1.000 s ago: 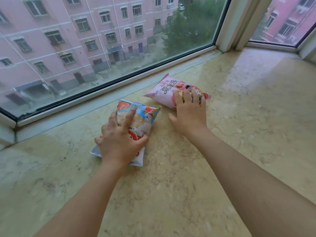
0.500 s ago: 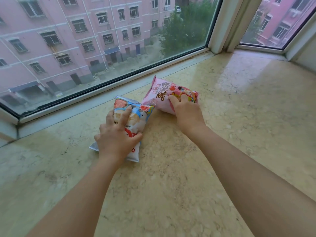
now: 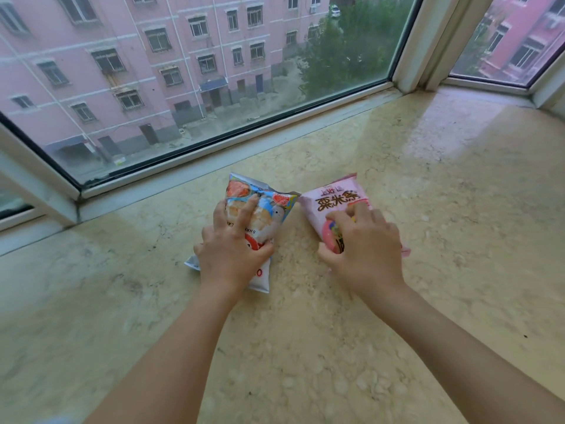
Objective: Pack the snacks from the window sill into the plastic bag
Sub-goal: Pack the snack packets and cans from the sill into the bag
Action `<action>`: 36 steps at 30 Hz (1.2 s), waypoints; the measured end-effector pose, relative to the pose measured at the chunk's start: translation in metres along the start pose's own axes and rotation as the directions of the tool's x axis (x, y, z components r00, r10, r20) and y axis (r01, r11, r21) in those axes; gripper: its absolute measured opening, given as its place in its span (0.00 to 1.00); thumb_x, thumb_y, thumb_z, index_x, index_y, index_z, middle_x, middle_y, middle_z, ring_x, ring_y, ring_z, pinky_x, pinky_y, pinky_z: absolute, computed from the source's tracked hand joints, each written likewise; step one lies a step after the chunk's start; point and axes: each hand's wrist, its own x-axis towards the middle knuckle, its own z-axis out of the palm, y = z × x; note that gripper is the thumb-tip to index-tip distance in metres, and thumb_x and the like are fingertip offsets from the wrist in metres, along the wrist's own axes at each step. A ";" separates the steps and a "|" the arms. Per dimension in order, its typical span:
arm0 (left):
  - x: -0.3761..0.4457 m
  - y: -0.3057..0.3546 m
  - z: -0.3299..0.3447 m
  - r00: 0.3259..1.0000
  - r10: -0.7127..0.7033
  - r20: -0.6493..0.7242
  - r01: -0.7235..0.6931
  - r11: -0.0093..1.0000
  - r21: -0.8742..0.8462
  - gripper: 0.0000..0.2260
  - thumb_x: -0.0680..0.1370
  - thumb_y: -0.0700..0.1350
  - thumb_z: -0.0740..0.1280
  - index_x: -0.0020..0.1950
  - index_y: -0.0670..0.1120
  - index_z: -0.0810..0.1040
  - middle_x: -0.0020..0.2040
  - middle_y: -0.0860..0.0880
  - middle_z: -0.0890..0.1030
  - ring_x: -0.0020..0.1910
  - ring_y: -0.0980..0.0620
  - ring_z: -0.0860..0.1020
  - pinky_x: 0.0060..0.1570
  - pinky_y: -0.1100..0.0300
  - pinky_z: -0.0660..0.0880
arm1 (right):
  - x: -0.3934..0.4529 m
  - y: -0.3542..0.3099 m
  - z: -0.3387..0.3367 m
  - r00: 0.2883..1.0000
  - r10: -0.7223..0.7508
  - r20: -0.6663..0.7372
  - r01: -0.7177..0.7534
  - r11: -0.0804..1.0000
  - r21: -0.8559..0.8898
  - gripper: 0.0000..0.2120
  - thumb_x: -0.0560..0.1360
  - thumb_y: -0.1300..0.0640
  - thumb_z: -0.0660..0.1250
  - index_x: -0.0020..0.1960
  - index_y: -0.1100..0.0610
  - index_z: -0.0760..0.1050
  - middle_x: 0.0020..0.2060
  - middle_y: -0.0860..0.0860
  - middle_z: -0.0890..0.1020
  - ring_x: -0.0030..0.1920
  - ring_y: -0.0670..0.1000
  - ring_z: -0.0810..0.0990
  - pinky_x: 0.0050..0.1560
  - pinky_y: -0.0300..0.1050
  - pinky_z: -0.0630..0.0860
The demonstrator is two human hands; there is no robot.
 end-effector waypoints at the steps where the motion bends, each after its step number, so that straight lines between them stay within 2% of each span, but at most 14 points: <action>1: -0.004 -0.001 -0.001 1.000 0.001 0.002 -0.001 1.000 0.001 0.36 0.69 0.62 0.68 0.72 0.71 0.54 0.76 0.52 0.55 0.61 0.41 0.69 0.58 0.46 0.69 | 0.001 0.004 0.003 0.998 0.028 -0.051 -0.029 1.000 -0.013 0.27 0.63 0.43 0.68 0.61 0.48 0.74 0.59 0.53 0.73 0.57 0.59 0.73 0.52 0.55 0.69; 2: -0.008 -0.002 -0.002 1.000 -0.001 0.006 0.001 1.000 0.001 0.36 0.69 0.61 0.68 0.72 0.71 0.54 0.76 0.52 0.55 0.61 0.41 0.69 0.58 0.46 0.69 | 0.003 0.007 0.004 0.997 0.071 -0.021 -0.071 0.997 -0.025 0.34 0.63 0.39 0.68 0.67 0.46 0.69 0.65 0.54 0.69 0.64 0.60 0.69 0.57 0.59 0.67; 4: -0.016 -0.004 -0.002 1.000 -0.006 0.011 0.006 1.000 0.001 0.35 0.69 0.61 0.68 0.72 0.70 0.55 0.76 0.52 0.55 0.61 0.41 0.69 0.58 0.46 0.69 | 0.006 0.013 0.006 0.973 0.174 0.152 -0.173 0.985 -0.019 0.44 0.64 0.33 0.67 0.75 0.40 0.53 0.74 0.54 0.56 0.72 0.60 0.58 0.64 0.65 0.61; 5: -0.020 -0.005 -0.003 1.000 -0.011 0.011 0.011 1.000 0.003 0.35 0.69 0.61 0.68 0.72 0.70 0.55 0.76 0.52 0.55 0.61 0.41 0.70 0.58 0.46 0.69 | 0.007 0.015 0.009 0.953 0.197 0.230 -0.198 0.980 -0.019 0.45 0.65 0.32 0.66 0.75 0.39 0.48 0.76 0.54 0.52 0.73 0.60 0.57 0.64 0.65 0.61; 7: -0.028 -0.008 -0.003 1.000 -0.020 0.010 0.020 1.000 0.008 0.35 0.69 0.61 0.68 0.72 0.70 0.55 0.76 0.52 0.55 0.61 0.40 0.70 0.58 0.46 0.69 | 0.002 0.015 0.014 0.947 0.169 0.274 -0.162 0.986 -0.047 0.47 0.65 0.34 0.67 0.76 0.38 0.46 0.77 0.54 0.51 0.71 0.60 0.61 0.63 0.64 0.65; 12: -0.062 -0.015 -0.009 0.997 -0.054 0.046 0.053 0.998 0.024 0.36 0.69 0.61 0.68 0.72 0.70 0.54 0.76 0.51 0.54 0.63 0.41 0.69 0.58 0.46 0.69 | -0.034 0.003 0.011 0.958 0.128 0.257 -0.109 0.990 -0.085 0.45 0.64 0.39 0.68 0.75 0.38 0.48 0.70 0.55 0.61 0.62 0.60 0.67 0.57 0.57 0.68; 23: -0.215 -0.026 -0.025 0.969 -0.116 0.219 0.095 0.990 0.104 0.38 0.70 0.62 0.66 0.74 0.70 0.46 0.77 0.50 0.48 0.63 0.42 0.67 0.58 0.48 0.68 | -0.203 -0.011 -0.009 0.960 0.186 0.209 -0.162 0.978 -0.128 0.45 0.61 0.41 0.71 0.74 0.39 0.56 0.69 0.56 0.65 0.56 0.60 0.71 0.51 0.55 0.69; 31: -0.310 -0.061 -0.033 0.969 -0.054 0.242 0.030 0.995 0.099 0.38 0.70 0.64 0.65 0.74 0.70 0.46 0.78 0.49 0.46 0.64 0.41 0.65 0.59 0.47 0.66 | -0.310 -0.033 -0.016 0.959 0.229 0.167 -0.206 0.968 -0.140 0.45 0.59 0.43 0.73 0.74 0.43 0.60 0.64 0.59 0.69 0.53 0.61 0.73 0.50 0.56 0.69; 36: -0.369 -0.077 -0.042 0.966 -0.030 0.256 0.007 0.996 0.091 0.39 0.71 0.65 0.64 0.75 0.67 0.46 0.78 0.47 0.44 0.64 0.40 0.65 0.60 0.47 0.67 | -0.367 -0.052 -0.024 0.943 0.271 0.192 -0.244 0.957 -0.155 0.46 0.61 0.42 0.73 0.75 0.43 0.58 0.65 0.60 0.68 0.56 0.61 0.71 0.52 0.55 0.69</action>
